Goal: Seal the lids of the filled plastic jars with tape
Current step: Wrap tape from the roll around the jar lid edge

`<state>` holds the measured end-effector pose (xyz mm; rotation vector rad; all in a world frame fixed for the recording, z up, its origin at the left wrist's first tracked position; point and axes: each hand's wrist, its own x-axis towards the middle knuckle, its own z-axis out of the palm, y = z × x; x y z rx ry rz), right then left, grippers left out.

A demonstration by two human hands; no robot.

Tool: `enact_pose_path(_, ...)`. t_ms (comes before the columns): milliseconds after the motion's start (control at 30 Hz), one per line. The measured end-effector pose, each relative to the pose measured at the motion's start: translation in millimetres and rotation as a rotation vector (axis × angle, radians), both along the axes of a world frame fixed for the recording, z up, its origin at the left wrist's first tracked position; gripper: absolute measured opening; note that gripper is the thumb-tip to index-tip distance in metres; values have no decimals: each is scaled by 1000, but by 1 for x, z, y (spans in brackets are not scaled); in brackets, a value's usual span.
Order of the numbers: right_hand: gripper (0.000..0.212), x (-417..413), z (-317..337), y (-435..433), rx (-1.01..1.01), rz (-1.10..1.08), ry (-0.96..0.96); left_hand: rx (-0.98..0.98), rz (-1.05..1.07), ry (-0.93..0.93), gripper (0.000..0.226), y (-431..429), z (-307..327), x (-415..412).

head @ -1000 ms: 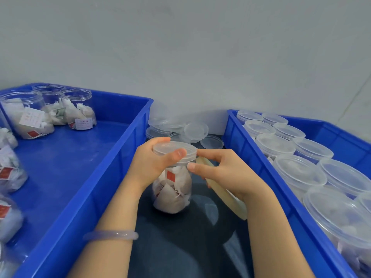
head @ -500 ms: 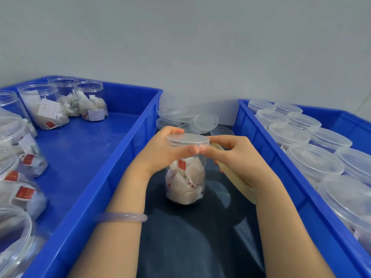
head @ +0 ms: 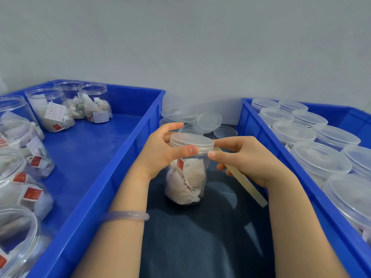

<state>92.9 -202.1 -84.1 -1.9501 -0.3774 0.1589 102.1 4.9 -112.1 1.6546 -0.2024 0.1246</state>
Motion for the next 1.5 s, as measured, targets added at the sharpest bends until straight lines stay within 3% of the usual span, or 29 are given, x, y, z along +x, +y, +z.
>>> enact_pose_path(133, 22, 1, -2, 5, -25, -51, -36, 156, -59, 3, 85, 3, 8, -7)
enact_pose_path(267, 29, -1, -4, 15, -50, -64, -70, 646, -37, 101, 84, 3, 37, -15)
enact_pose_path(367, 40, -2, 0, 24, -146, -60, -110, 963, 25, 69, 88, -15, 53, -24)
enact_pose_path(567, 55, -4, 4, 12, -184, 44, -66, 1161, -123, 147, 88, -28, 70, -19)
enact_pose_path(733, 68, -7, 4, 0, -182, 151, 12, 1086, -203, 166, 62, -33, 66, -14)
enact_pose_path(833, 62, -7, -1, 5, -198, 66, 30, 999, -125, 135, 50, -34, 56, -15)
enact_pose_path(933, 72, -9, -7, 10, -233, -81, 80, 981, -17, 86, 49, -33, 51, -14)
enact_pose_path(1067, 64, -22, -16, 11, -215, -126, 259, 983, -21, 82, 45, -36, 49, -14)
enact_pose_path(1133, 54, -30, -19, 18, -235, -140, 215, 976, 29, 68, 39, -40, 48, -14)
enact_pose_path(1267, 22, -44, -10, 26, -479, -210, -66, 953, 163, 75, 35, -51, 47, -14)
enact_pose_path(1333, 26, -63, -6, 26, -556, -234, -152, 937, 234, 84, 31, -53, 45, -11)
enact_pose_path(1433, 37, -104, -15, 37, -445, -108, -229, 839, 462, 45, 20, -40, 49, -1)
enact_pose_path(1500, 41, -105, -28, 43, -448, -123, -162, 862, 352, 58, 24, -40, 49, 4)
